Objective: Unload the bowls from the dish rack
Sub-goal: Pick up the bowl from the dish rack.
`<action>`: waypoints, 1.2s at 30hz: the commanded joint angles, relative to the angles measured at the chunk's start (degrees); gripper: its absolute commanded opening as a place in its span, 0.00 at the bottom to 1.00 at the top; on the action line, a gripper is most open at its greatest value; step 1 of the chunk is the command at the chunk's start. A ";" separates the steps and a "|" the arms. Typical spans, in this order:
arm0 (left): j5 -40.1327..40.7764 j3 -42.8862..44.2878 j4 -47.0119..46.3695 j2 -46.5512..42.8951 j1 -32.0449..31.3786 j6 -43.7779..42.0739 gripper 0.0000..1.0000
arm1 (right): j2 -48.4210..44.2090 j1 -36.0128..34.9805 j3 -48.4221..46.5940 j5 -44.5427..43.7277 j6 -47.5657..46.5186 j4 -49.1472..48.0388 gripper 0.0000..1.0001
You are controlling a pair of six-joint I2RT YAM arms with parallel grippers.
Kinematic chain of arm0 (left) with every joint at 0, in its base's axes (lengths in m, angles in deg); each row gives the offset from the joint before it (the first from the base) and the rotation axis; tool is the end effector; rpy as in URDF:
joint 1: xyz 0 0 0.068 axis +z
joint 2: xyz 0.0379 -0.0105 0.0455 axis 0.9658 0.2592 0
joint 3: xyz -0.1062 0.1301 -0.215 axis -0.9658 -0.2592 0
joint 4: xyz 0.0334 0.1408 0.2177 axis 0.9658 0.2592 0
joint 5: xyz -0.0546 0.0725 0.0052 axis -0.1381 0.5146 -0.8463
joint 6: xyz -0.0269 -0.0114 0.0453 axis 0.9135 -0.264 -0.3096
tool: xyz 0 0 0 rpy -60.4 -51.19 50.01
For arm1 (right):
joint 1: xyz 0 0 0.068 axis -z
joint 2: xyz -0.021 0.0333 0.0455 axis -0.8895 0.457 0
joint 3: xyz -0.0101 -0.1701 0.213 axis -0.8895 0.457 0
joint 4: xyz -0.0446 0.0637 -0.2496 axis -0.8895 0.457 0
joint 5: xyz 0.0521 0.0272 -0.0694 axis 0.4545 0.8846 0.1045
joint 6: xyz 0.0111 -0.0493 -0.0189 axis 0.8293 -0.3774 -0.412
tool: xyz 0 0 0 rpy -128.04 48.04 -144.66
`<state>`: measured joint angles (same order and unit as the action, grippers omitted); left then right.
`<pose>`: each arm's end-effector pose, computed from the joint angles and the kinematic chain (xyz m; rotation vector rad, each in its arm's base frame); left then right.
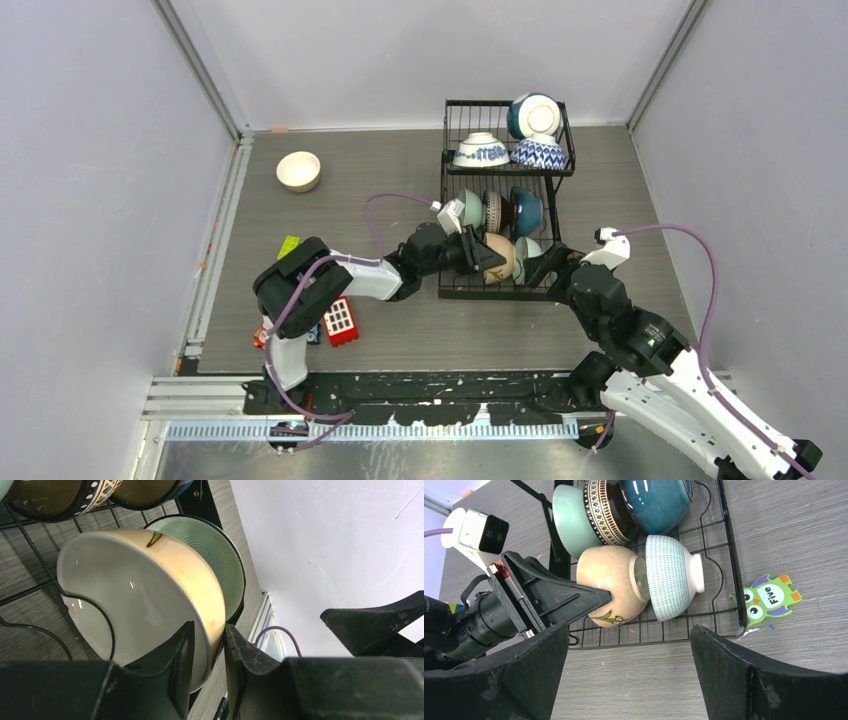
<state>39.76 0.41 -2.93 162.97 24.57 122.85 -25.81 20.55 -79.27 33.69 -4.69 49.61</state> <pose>0.2455 -0.3112 0.1721 0.0296 2.0840 -1.5404 0.0941 0.0601 0.2875 0.3560 1.9777 0.3866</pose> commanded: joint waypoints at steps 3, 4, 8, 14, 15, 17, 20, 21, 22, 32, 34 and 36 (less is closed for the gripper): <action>-0.54 1.56 -3.73 0.35 -0.32 -0.25 0.26 | -0.65 0.08 -0.07 -0.92 -0.37 -0.90 0.94; -0.63 1.52 -3.80 0.36 -0.31 -0.21 0.24 | -0.65 0.07 -0.05 -0.95 -0.36 -0.85 0.94; -0.90 1.51 -4.40 0.67 -0.30 -0.06 0.20 | -0.74 0.08 -0.28 -0.93 -0.35 -0.70 0.94; -1.10 1.74 -4.90 1.05 -0.30 -0.18 0.12 | -1.24 0.09 -0.48 -1.24 -0.44 0.05 0.94; -1.15 1.78 -5.17 1.07 -0.30 -0.16 0.10 | -1.33 0.10 -0.36 -1.28 -0.40 0.10 0.94; -1.26 1.78 -5.52 1.24 -0.30 -0.11 0.05 | -1.49 0.16 -0.34 -1.27 -0.28 0.19 0.94; -1.44 1.65 -6.61 1.33 -0.31 0.20 0.00 | -1.53 0.09 -0.45 -1.27 -0.35 0.36 0.94; -1.44 1.58 -6.95 1.32 -0.34 0.28 0.00 | -1.62 0.10 -0.53 -1.32 -0.35 0.44 0.94; -1.45 1.60 -7.21 1.33 -0.31 0.26 0.00 | -1.60 0.13 -0.59 -1.38 -0.42 0.49 0.94; -2.11 1.54 -9.43 -0.21 -0.30 -0.74 0.00 | -2.57 0.07 -1.90 -0.61 -1.19 0.89 0.94; -2.06 1.39 -10.00 -0.48 -0.28 -0.78 0.00 | -2.82 0.08 -2.43 0.08 -1.63 0.77 0.94; -2.06 1.27 -10.84 -0.60 -0.23 -0.57 0.00 | -2.95 0.07 -3.12 1.38 -2.34 0.28 0.95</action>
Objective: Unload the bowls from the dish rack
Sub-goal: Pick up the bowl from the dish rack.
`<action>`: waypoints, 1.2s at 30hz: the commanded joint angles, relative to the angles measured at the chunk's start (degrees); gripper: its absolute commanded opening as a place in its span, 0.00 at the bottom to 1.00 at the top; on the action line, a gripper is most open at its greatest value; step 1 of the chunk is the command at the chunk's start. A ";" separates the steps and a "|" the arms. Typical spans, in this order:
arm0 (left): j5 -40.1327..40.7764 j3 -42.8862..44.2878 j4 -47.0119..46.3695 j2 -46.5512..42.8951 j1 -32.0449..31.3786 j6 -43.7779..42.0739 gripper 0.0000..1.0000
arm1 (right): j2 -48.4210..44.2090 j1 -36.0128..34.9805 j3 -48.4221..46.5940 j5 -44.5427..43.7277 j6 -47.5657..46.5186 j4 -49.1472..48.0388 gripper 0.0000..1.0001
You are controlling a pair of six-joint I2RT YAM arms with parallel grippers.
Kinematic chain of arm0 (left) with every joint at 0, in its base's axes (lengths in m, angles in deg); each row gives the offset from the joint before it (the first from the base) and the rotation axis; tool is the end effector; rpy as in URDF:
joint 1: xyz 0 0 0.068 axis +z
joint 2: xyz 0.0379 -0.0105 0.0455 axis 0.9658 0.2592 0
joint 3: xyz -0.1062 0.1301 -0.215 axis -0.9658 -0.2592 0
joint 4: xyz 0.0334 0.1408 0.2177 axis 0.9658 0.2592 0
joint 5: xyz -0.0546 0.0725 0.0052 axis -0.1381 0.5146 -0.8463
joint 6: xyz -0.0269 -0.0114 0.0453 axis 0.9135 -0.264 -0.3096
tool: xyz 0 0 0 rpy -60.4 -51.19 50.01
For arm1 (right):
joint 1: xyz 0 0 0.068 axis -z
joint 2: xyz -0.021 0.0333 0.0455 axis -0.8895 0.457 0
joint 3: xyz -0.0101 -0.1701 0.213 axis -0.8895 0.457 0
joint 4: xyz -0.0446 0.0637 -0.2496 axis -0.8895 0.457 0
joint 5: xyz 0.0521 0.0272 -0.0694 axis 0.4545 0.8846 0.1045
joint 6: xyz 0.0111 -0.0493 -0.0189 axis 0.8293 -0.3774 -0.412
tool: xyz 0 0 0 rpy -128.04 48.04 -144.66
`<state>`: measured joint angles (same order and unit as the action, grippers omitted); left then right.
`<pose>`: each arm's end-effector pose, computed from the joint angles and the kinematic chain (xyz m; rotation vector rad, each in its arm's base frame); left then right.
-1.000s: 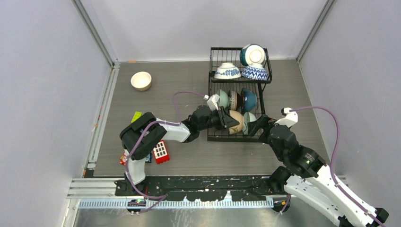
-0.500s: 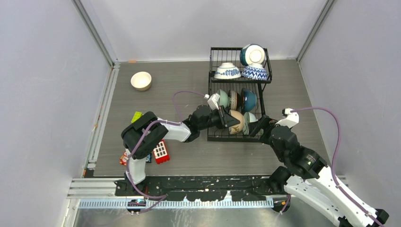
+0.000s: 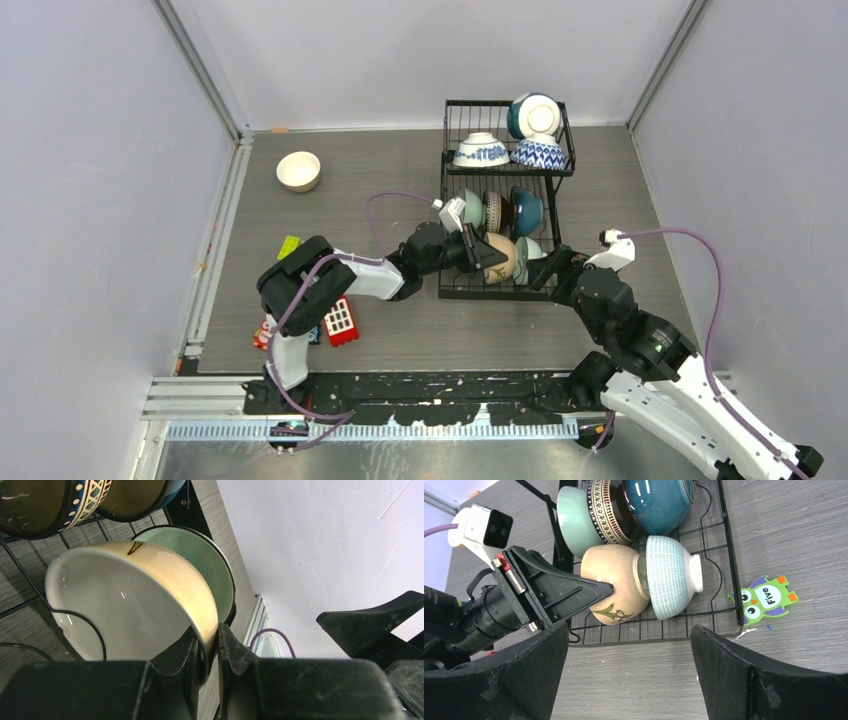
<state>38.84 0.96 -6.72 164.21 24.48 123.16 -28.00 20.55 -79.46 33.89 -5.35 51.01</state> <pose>0.2473 -0.3152 0.1738 0.0509 2.0315 -1.5882 0.0881 0.0548 0.2896 0.3467 1.9667 0.3951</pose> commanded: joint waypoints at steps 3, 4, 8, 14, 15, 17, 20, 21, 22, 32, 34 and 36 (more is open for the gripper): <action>-1.10 0.37 -8.67 -2.10 -0.17 -0.45 0.00 | -0.75 0.09 -4.11 3.69 -3.28 -2.13 0.95; -1.19 0.28 -9.22 -2.23 -0.14 -0.30 0.00 | -0.61 0.12 -4.52 4.46 -3.80 -2.45 0.96; -1.49 0.14 -10.70 -2.73 -0.04 -0.16 0.00 | -0.31 0.07 -5.83 6.53 -5.28 -3.28 0.97; -2.26 -1.18 -14.61 -2.61 0.93 1.67 0.00 | -0.61 0.08 -4.75 6.43 -5.09 -3.67 0.97; -2.43 -1.56 -15.89 -2.44 1.19 2.36 0.00 | -0.78 0.07 -4.36 6.29 -4.89 -3.92 0.97; -2.97 -2.04 -18.24 -2.14 1.83 3.84 0.00 | -1.20 0.15 -3.57 6.24 -4.43 -4.39 0.97; -4.58 -1.84 -20.48 -2.19 2.69 5.06 0.00 | -1.14 0.12 -3.17 6.76 -4.21 -5.40 0.97; -5.19 -1.62 -20.72 -2.38 2.84 5.08 0.00 | -1.03 0.09 -3.26 6.83 -4.30 -5.62 0.97; -5.65 -1.35 -20.81 -2.64 2.94 5.09 0.00 | -0.88 0.12 -3.34 6.85 -4.35 -5.75 0.97; -9.00 -0.43 -25.17 -3.02 3.39 6.38 0.00 | -0.87 0.16 -4.54 8.60 -4.89 -6.39 0.97; -9.06 -0.47 -27.67 -2.28 3.39 7.76 0.00 | -1.16 0.14 -4.38 8.79 -4.82 -6.39 0.97; -9.26 -0.20 -29.73 -1.68 3.38 9.11 0.00 | -1.28 0.08 -4.27 8.94 -4.79 -6.31 0.97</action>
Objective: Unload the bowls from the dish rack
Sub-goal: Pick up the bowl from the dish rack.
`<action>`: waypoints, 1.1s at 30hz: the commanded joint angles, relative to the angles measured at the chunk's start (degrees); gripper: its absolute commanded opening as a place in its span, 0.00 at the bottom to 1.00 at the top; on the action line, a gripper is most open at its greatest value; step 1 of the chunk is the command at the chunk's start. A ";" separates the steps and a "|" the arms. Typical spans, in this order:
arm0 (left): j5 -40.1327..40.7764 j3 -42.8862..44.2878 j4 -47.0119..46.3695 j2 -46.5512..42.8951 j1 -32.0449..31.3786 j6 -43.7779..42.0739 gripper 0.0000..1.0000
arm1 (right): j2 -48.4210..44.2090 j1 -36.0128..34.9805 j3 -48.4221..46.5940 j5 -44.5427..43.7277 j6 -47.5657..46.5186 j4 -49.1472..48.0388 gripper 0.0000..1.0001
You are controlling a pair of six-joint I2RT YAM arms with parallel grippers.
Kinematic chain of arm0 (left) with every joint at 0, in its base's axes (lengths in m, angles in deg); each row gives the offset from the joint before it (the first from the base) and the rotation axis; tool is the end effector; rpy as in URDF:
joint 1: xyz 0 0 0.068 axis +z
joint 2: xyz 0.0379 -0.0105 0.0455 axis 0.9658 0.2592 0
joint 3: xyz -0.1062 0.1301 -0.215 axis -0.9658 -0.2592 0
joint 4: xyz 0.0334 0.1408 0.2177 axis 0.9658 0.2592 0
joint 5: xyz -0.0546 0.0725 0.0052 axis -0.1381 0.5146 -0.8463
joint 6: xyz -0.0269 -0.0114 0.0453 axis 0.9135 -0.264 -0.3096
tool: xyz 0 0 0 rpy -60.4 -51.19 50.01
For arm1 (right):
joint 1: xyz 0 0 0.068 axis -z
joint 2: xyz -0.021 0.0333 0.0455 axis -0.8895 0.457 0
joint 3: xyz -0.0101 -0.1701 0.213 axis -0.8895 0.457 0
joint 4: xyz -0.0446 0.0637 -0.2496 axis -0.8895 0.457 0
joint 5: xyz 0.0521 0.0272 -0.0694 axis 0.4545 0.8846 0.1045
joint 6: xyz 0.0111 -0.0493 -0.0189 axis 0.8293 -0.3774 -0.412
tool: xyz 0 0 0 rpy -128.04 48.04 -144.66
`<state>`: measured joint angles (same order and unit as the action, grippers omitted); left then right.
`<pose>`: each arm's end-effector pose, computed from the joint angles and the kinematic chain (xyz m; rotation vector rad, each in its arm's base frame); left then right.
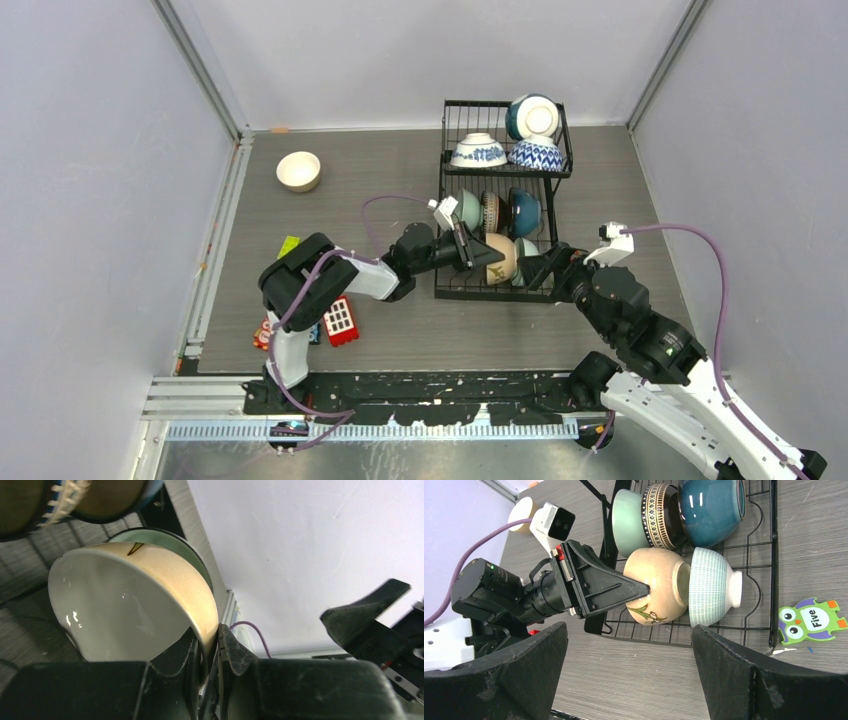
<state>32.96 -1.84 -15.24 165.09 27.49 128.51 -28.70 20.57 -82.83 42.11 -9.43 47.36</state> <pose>0.2557 -0.2984 0.1701 0.0208 1.9832 -1.7319 0.0837 0.0569 0.3146 0.2184 1.9157 0.5688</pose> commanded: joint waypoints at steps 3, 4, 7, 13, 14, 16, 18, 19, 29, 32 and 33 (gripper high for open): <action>-3.61 2.74 -22.07 -2.57 0.33 4.40 0.00 | -0.58 0.10 -1.04 0.91 -0.62 -2.40 0.97; -3.66 2.67 -22.04 -2.82 0.37 4.39 0.00 | -0.63 0.12 -1.18 0.91 -0.66 -2.32 0.97; -4.14 2.33 -21.94 -3.77 0.37 3.76 0.00 | -0.53 0.14 -1.67 0.84 -1.02 -2.13 0.97; -5.26 1.95 -19.87 -5.90 0.46 2.72 0.00 | -0.28 0.05 -2.87 0.86 -1.39 -2.06 0.97; -5.42 1.74 -19.75 -6.41 0.46 2.58 0.00 | -0.33 0.06 -3.12 0.84 -1.52 -1.98 0.97; -5.82 1.30 -18.87 -7.74 0.46 1.97 0.00 | -0.40 0.09 -3.99 1.36 -1.84 -1.74 0.97; -6.31 0.87 -17.73 -9.31 0.46 1.23 0.00 | -0.20 0.12 -5.84 2.77 -2.74 -1.54 0.97; -6.65 0.65 -17.05 -10.18 0.46 0.81 0.00 | 0.14 0.08 -7.26 4.01 -3.56 -1.45 0.97; -8.71 -4.44 23.97 -37.80 -0.91 -25.39 0.00 | 9.65 0.07 -24.09 17.59 -10.60 -0.06 0.98; -2.41 -4.20 47.16 -49.74 -3.22 -39.16 0.00 | 11.97 0.05 -26.04 20.56 -11.53 -1.66 0.98; -0.22 -3.94 53.32 -53.08 -3.83 -42.23 0.00 | 12.91 0.05 -26.41 21.50 -11.75 -2.43 0.98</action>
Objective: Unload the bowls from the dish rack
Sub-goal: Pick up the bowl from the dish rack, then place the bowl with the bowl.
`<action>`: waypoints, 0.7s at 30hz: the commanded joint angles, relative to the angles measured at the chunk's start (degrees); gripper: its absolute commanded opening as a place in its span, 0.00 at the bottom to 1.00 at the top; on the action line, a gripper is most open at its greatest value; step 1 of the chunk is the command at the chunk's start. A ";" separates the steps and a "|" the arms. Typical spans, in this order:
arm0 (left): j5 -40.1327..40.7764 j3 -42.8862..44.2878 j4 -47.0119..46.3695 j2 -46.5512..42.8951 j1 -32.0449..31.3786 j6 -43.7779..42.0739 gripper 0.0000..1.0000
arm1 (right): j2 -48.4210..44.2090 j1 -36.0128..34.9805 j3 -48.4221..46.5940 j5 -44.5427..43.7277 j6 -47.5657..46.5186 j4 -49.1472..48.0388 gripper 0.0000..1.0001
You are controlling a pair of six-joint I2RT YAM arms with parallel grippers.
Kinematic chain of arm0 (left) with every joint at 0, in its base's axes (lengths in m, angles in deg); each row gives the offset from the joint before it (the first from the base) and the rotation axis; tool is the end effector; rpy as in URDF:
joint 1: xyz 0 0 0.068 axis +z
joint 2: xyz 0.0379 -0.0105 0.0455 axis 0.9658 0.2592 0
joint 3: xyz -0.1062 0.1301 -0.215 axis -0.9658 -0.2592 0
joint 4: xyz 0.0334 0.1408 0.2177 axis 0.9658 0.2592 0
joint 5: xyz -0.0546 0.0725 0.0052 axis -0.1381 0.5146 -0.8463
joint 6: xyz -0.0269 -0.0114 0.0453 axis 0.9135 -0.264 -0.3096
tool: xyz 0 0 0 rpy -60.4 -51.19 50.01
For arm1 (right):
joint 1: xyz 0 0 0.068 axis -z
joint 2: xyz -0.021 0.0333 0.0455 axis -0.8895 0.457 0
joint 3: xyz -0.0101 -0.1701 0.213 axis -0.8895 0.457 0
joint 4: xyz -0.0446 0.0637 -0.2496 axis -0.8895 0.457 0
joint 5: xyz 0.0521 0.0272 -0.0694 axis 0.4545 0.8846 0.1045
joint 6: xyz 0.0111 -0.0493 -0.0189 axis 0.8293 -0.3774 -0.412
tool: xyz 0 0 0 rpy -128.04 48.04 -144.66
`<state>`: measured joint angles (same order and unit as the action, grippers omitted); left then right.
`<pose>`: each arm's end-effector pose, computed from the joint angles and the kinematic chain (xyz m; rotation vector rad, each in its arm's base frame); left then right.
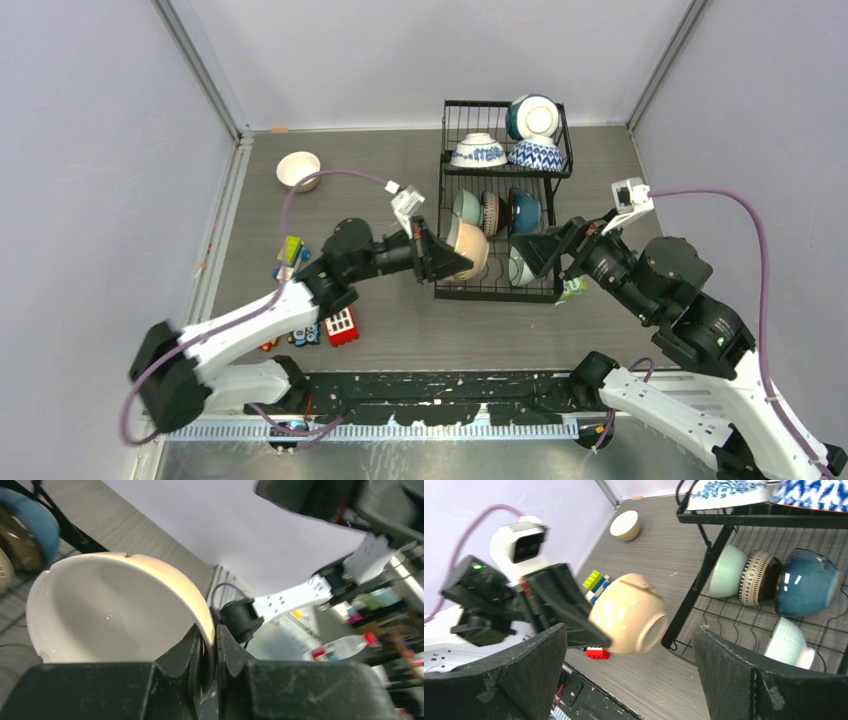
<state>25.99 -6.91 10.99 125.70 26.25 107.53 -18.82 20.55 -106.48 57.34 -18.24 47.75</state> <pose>0.1760 -0.2264 0.3174 0.5130 1.6859 -1.6338 0.0738 0.0602 0.4263 -0.0775 1.7490 0.8177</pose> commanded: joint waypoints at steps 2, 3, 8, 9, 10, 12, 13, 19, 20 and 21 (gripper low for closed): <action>10.46 1.83 36.95 -19.59 -3.34 -25.60 0.00 | 5.19 0.04 -3.28 9.33 -3.31 -4.28 0.98; 12.11 2.34 41.41 -22.23 -3.57 -27.49 0.00 | 6.35 0.06 -3.39 10.98 -3.47 -5.41 0.98; 17.94 6.54 59.58 -30.27 -4.35 -37.05 0.00 | 13.49 0.07 -5.66 17.54 -3.48 -8.61 0.98; 18.48 7.33 62.16 -31.03 -4.45 -39.59 0.00 | 15.15 0.05 -6.40 18.69 -3.36 -8.74 0.98; 18.70 7.88 64.32 -31.62 -4.49 -41.48 0.00 | 16.72 0.06 -7.13 19.75 -3.26 -8.76 0.98; 18.11 8.49 67.36 -32.76 -4.60 -44.90 0.00 | 19.84 0.03 -8.95 21.08 -3.00 -8.14 0.98; 17.86 8.61 68.01 -33.12 -4.69 -47.49 0.00 | 22.10 -0.01 -10.36 21.20 -3.19 -6.74 0.98; 17.08 10.58 70.57 -31.80 -6.12 -58.14 0.00 | 33.68 -0.86 -21.13 19.65 -5.32 8.40 0.96; 17.01 11.05 71.30 -31.20 -6.93 -59.90 0.00 | 35.16 -1.85 -22.59 19.45 -5.75 10.98 0.95; 17.23 11.67 72.12 -30.52 -7.62 -62.35 0.00 | 36.30 -2.75 -23.75 19.01 -6.11 12.69 0.95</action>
<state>43.01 -0.59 83.66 94.34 20.61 56.97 14.25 20.06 -124.07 75.90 -21.89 50.70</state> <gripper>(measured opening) 0.134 0.956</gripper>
